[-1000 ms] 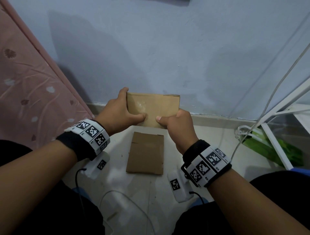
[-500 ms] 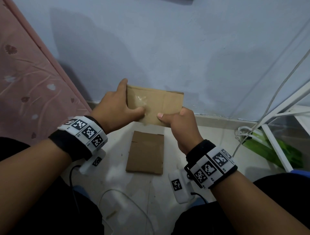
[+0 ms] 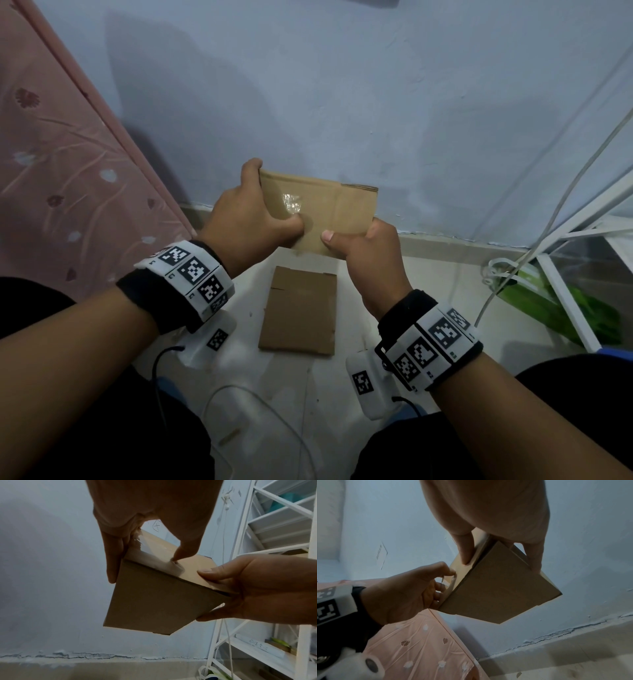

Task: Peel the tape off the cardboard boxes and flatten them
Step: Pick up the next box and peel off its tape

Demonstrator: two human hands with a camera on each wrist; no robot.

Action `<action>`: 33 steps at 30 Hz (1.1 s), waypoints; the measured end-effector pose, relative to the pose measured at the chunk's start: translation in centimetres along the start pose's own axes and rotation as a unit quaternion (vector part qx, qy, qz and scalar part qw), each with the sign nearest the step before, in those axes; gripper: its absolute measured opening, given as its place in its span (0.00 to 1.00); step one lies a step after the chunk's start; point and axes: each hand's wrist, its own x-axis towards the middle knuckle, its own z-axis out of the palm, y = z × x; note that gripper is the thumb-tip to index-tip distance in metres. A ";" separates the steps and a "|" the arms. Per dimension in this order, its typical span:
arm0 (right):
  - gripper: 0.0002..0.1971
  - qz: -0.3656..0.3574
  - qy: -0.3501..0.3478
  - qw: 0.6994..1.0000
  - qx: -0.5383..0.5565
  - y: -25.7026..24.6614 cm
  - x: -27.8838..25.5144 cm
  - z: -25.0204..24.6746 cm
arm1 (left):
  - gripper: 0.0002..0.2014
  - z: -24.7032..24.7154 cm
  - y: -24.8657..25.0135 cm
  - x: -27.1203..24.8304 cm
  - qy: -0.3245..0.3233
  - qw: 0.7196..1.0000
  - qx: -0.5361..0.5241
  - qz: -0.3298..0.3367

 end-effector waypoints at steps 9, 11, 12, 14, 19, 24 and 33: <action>0.17 0.000 0.003 1.000 0.006 0.2 -0.3 0.5 | 0.42 0.2 -0.6 0.2 0.016 1.000 0.003 0.012; 0.12 -0.003 0.003 1.000 0.006 0.1 -0.2 0.4 | 0.42 0.1 -0.6 0.1 0.015 1.000 -0.014 0.000; 0.11 -0.004 0.003 1.000 0.004 0.1 -0.3 0.4 | 0.42 0.2 -0.5 0.1 0.017 1.000 -0.017 -0.002; 0.08 -0.007 0.004 1.000 -0.004 0.0 -0.3 0.3 | 0.41 0.2 -0.4 0.1 0.019 1.000 -0.020 -0.004; 0.12 -0.035 0.006 0.999 -0.027 0.1 -0.5 0.4 | 0.40 0.2 -0.3 0.4 0.017 1.000 -0.022 -0.014; 0.11 -0.031 0.000 0.999 -0.026 0.3 -0.4 0.1 | 0.41 0.6 -0.3 0.4 0.011 1.000 -0.016 -0.004; 0.15 -0.032 0.003 0.999 -0.037 0.7 -0.3 0.7 | 0.35 0.5 -1.1 0.8 0.022 1.000 0.004 0.005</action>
